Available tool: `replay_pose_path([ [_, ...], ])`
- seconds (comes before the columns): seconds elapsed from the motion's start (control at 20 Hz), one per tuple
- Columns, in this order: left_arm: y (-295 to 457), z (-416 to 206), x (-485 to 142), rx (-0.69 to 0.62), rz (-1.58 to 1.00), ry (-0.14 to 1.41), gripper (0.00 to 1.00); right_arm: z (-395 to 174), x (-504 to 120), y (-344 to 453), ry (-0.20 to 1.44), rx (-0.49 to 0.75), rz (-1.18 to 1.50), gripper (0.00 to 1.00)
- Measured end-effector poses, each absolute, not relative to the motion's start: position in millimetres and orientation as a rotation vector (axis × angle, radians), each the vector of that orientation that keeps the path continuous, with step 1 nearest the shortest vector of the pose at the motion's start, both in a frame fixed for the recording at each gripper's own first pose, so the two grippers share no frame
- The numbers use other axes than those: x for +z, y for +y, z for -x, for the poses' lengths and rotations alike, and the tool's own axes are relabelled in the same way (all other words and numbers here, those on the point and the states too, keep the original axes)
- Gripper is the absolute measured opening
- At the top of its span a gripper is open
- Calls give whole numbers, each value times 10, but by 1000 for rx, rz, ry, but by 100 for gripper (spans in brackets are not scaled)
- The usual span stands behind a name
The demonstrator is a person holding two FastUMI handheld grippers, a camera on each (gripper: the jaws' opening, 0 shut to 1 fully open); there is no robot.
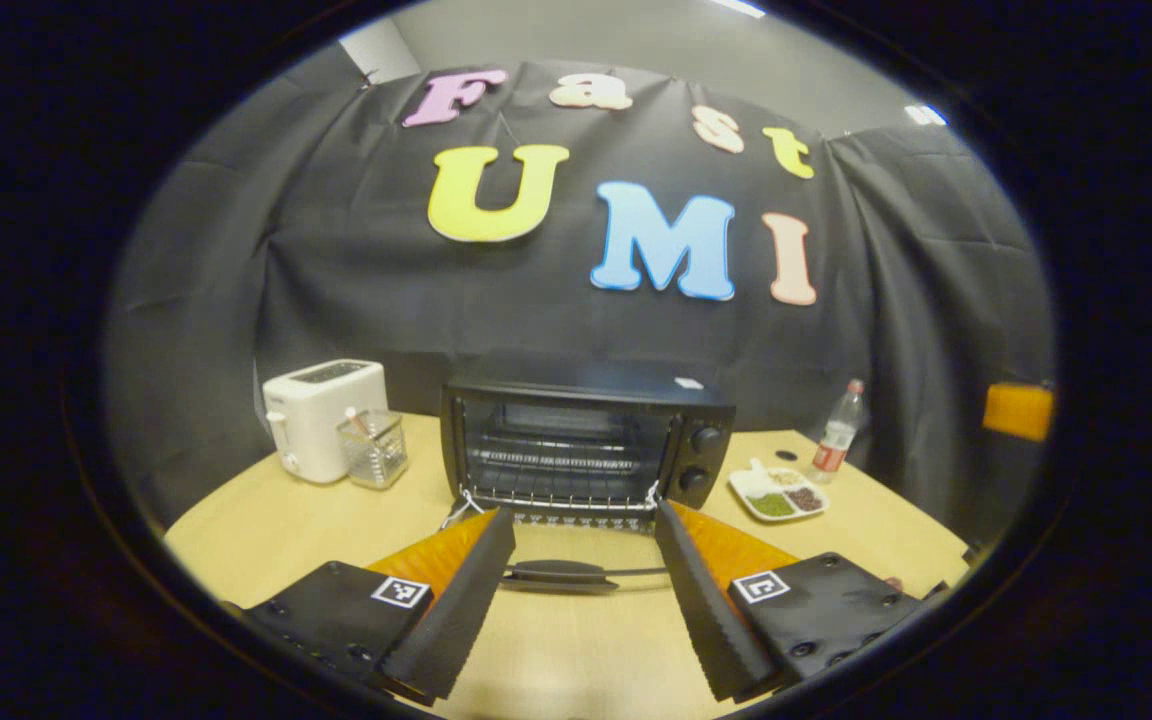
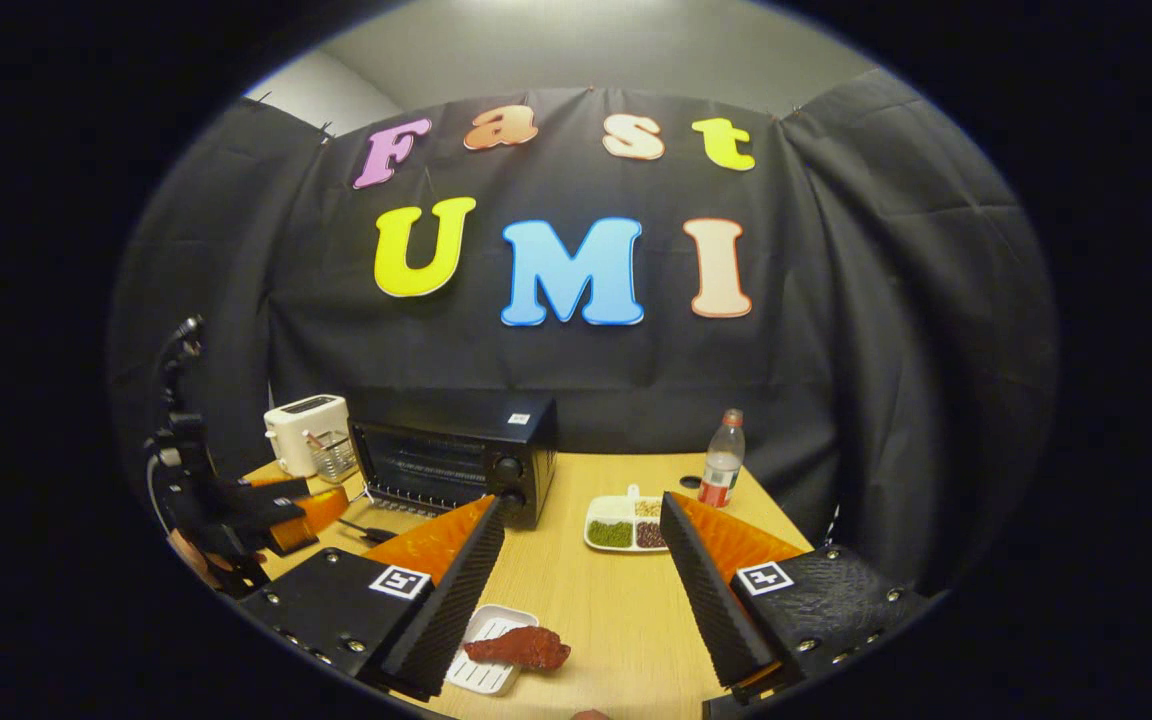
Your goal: Open the electric oven with the left hand, put the food in, and close the electric oven.
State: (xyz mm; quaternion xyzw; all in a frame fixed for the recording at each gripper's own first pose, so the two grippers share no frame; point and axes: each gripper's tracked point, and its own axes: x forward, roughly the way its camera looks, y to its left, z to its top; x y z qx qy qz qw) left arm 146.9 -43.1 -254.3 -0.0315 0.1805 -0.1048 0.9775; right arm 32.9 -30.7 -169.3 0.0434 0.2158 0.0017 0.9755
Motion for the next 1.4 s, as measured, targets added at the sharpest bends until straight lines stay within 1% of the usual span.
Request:
replay_pose_path([
  [0.25,-340,-1099,-1625,-185,63,229,95,-190,-2281,-182,598,89,-157,96],
  [0.3,-319,-1036,-1460,-179,64,206,92,-150,-2395,-162,633,106,-172,96],
  [0.35,-297,-970,-1327,-166,63,184,97,-103,-2508,-130,670,123,-191,96],
  [0.6,-256,-633,-852,-122,46,112,97,25,-2888,-36,798,151,-324,96],
  [0.75,-209,-448,-746,-94,25,99,97,74,-3064,48,865,165,-401,98],
  [0.8,-184,-401,-738,-81,23,99,94,71,-3126,52,889,165,-425,93],
  [0.85,-168,-341,-744,-71,24,101,94,97,-3206,76,916,165,-451,89],
  [0.9,-154,-285,-743,-62,26,104,91,129,-3277,114,950,170,-485,83],
  [0.95,-140,-226,-743,-52,27,107,94,188,-3297,171,982,182,-526,81],
  [1.0,-115,-172,-740,-41,24,109,91,240,-3303,196,1007,194,-570,69],
  [1.05,-85,-128,-736,-31,23,110,91,222,-3361,230,1024,191,-606,64],
  [1.1,-73,-83,-737,-23,23,112,94,236,-3340,238,1032,197,-649,48],
  [1.15,-48,-40,-758,-11,17,117,94,247,-3345,310,1045,223,-688,52],
  [1.2,-32,8,-759,-2,11,119,94,268,-3312,250,1045,199,-701,49],
  [1.25,-30,44,-749,3,7,120,94,234,-3313,298,1045,212,-742,34],
  [1.3,-14,79,-744,10,3,120,91,199,-3317,315,1039,224,-757,18],
  [1.4,20,113,-746,17,-1,116,91,155,-3193,288,1002,242,-735,18],
])
